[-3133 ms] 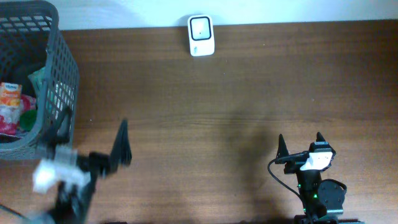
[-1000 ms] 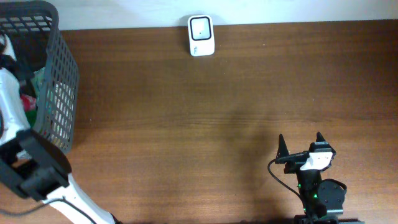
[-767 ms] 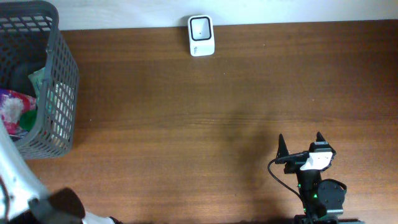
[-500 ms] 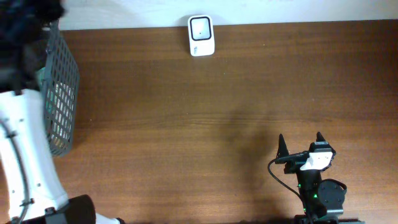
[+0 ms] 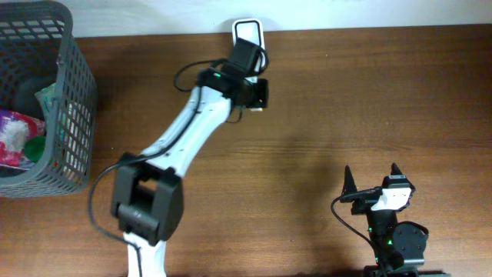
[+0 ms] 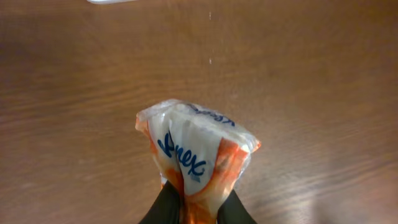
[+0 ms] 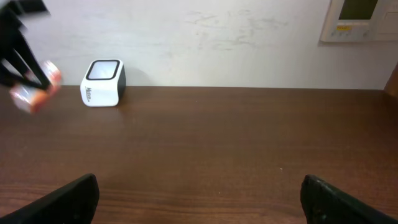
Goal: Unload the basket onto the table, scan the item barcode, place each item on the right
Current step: 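Carry the orange Kleenex pack with the left gripper and place it near the scanner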
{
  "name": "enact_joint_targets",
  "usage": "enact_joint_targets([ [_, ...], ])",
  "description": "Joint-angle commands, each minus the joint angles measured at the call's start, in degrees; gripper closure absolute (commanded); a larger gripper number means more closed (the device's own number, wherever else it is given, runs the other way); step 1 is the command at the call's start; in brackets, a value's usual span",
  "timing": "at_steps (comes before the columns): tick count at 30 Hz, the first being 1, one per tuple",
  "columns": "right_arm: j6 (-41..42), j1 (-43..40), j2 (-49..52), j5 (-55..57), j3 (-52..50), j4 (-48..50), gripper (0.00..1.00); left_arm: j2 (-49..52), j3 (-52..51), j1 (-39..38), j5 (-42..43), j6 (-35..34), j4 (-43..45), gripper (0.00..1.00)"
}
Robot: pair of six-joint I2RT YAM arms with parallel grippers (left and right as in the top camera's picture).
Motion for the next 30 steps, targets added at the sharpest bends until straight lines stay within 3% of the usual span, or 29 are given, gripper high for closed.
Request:
enact_joint_targets([
  [1,0.2,-0.1,-0.3,0.5,-0.4,-0.2,0.01,5.3,-0.4,-0.6,-2.4,0.7,3.2,0.90],
  [2,0.2,-0.1,-0.3,0.5,-0.4,-0.2,0.01,6.5,-0.4,-0.7,-2.4,0.6,3.3,0.84],
  [3,0.2,-0.1,-0.3,0.5,-0.4,-0.2,0.01,7.3,-0.4,-0.8,-2.4,0.7,3.3,0.66],
  [4,0.2,-0.1,-0.3,0.5,-0.4,-0.2,0.01,7.6,-0.4,-0.9,-2.4,0.7,3.3,0.37],
  [7,0.2,-0.1,-0.3,0.5,-0.4,-0.2,0.02,7.8,-0.3,-1.0,-2.4,0.7,4.0,0.23],
  [15,0.2,-0.1,-0.3,0.5,-0.4,-0.2,0.01,-0.5,11.3,4.2,-2.3,0.8,-0.5,0.25],
  [18,0.2,-0.1,-0.3,0.5,-0.4,-0.2,0.01,-8.5,14.2,11.8,-2.5,0.8,-1.0,0.23],
  [21,0.2,-0.1,-0.3,0.5,-0.4,-0.2,0.01,-16.0,14.3,24.1,-2.4,0.8,-0.9,0.20],
  [25,0.2,-0.1,-0.3,0.5,-0.4,-0.2,0.01,-17.8,14.3,38.7,-2.4,1.5,-3.1,0.20],
  [28,0.2,-0.1,-0.3,0.5,-0.4,-0.2,0.01,-17.0,14.1,44.9,-2.4,8.9,-5.8,0.21],
  [30,0.2,-0.1,-0.3,0.5,-0.4,-0.2,0.02,-15.8,14.1,49.1,-3.4,17.7,-7.3,0.21],
])
